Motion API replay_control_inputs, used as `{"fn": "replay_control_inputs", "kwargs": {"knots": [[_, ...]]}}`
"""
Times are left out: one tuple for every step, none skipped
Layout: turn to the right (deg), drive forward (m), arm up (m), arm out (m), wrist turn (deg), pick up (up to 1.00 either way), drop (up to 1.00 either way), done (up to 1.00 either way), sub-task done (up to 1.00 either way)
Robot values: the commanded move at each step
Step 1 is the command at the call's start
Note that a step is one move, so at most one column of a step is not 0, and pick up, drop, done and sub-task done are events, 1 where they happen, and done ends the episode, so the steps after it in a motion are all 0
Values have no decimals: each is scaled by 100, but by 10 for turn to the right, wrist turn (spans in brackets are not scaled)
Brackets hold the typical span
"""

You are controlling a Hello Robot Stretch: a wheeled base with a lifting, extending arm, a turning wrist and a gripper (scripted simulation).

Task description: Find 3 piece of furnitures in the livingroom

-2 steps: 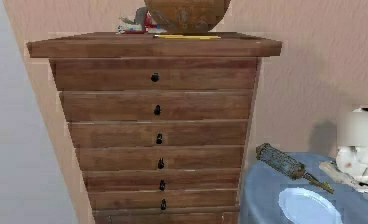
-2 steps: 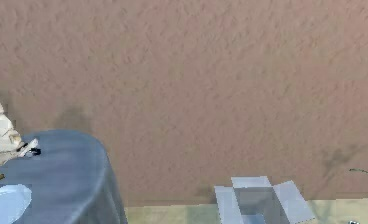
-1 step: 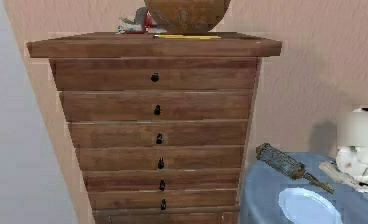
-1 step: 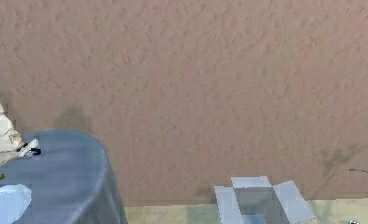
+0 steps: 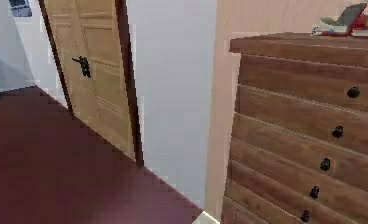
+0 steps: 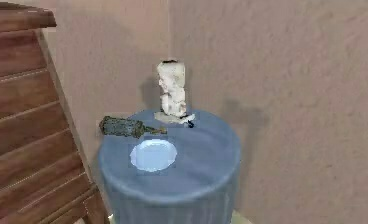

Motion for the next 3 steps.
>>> {"fn": "replay_control_inputs", "kwargs": {"knots": [[-450, 0, 0, 0, 0, 0, 0, 0, 0], [-450, 0, 0, 0, 0, 0, 0, 0, 0], [-390, 0, 0, 0, 0, 0, 0, 0, 0]]}}
